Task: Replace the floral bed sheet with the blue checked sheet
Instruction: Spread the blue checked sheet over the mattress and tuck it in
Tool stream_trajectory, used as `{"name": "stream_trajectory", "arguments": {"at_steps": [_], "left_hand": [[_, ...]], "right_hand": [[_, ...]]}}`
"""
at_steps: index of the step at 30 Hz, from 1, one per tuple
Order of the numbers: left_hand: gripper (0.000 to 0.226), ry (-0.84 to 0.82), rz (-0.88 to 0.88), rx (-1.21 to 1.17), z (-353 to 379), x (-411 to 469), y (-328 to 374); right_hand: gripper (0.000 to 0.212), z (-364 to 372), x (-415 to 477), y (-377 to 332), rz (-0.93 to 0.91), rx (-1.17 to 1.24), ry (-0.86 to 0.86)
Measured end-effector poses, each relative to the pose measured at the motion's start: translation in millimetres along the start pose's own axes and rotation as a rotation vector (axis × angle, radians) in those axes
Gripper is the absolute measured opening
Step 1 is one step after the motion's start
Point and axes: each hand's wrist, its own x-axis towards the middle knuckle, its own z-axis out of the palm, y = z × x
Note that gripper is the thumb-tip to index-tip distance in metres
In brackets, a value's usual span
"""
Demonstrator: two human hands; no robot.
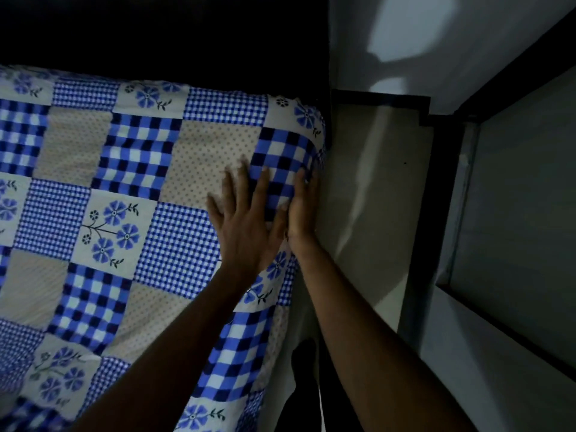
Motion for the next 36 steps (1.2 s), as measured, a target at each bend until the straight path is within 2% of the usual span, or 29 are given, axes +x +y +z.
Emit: {"name": "stream_trajectory", "arguments": {"at_steps": [4,5,8,9,12,18,19,21,23,25,28,30,33,36], "left_hand": [[0.076,-0.002,0.027,0.026,2.8,13.8,3.0],[0.078,-0.002,0.023,0.033,3.8,15.3,3.9],[0.08,0.005,0.007,0.045,5.0,17.0,6.6],[0.08,0.012,0.003,0.049,5.0,17.5,7.5],[0.08,0.014,0.002,0.048,4.7,17.8,7.6],[0.079,0.016,0.029,0.016,2.3,13.1,5.9],[0.077,0.021,0.045,0.002,2.1,7.9,6.6],[0.072,0.051,0.124,-0.038,2.7,-14.4,10.0],[0.068,0.046,0.216,-0.124,7.2,-52.6,17.4],[0.067,-0.013,0.27,-0.216,17.6,-106.4,24.3],[0.061,-0.074,0.229,-0.339,44.7,-204.1,18.7],[0.065,-0.162,0.113,-0.357,59.2,-262.5,5.9],[0.068,-0.339,-0.007,-0.321,73.6,-313.0,-14.7],[0.071,-0.39,0.044,-0.406,76.4,-317.0,-21.9]], "right_hand": [[0.096,-11.7,65.9,-0.4,0.137,0.035,-0.147],[0.094,-14.0,70.7,-13.7,0.155,0.031,-0.178],[0.072,-17.8,96.2,-42.8,0.185,-0.069,-0.274],[0.074,-19.0,106.7,-49.0,0.221,-0.12,-0.298],[0.095,-25.6,121.4,-60.7,0.357,-0.205,-0.309],[0.087,-32.6,116.2,-73.5,0.452,-0.262,-0.33],[0.082,-30.9,110.9,-75.2,0.436,-0.234,-0.306],[0.066,-27.1,93.8,-75.3,0.291,-0.212,-0.209],[0.052,-27.3,71.6,-65.0,0.091,-0.217,-0.042],[0.043,-33.6,34.9,-43.2,-0.024,-0.192,0.105],[0.025,-46.9,-38.8,10.1,-0.181,-0.192,0.207],[0.013,-57.9,-93.2,55.5,-0.256,-0.278,0.179],[0.026,-68.6,-165.9,111.3,-0.272,-0.557,0.082],[0.04,-66.0,-193.8,130.0,-0.253,-0.609,0.057]]}}
